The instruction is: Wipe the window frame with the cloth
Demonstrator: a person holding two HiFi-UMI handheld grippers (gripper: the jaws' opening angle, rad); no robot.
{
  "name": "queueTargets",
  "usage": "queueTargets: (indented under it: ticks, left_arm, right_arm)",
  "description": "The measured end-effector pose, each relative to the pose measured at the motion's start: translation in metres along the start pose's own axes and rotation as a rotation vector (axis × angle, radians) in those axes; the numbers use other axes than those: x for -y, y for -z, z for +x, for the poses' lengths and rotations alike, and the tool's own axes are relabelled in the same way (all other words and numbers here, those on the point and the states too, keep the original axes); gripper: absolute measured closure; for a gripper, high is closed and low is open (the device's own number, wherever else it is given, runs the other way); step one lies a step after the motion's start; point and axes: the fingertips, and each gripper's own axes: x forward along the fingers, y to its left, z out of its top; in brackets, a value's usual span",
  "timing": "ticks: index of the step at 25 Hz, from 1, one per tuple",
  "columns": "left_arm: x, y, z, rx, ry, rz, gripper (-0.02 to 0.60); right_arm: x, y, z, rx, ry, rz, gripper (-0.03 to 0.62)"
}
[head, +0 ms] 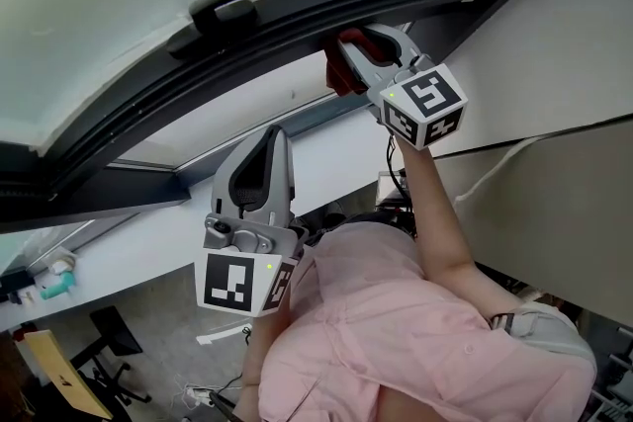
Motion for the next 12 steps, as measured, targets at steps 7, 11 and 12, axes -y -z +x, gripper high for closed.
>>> queueTargets:
  ticks: [7, 11, 12]
  left_arm:
    - [0.01, -0.001, 0.01, 0.002, 0.01, -0.001, 0.584]
    - [0.013, 0.0, 0.014, 0.004, 0.008, 0.001, 0.584]
    - [0.014, 0.0, 0.015, 0.004, 0.006, 0.0, 0.584]
  right_arm:
    - [0.013, 0.001, -0.006, -0.002, 0.008, 0.002, 0.534]
    - [0.021, 0.001, -0.009, -0.002, 0.011, 0.002, 0.534]
    - [0.023, 0.001, -0.01, -0.001, 0.011, 0.003, 0.534]
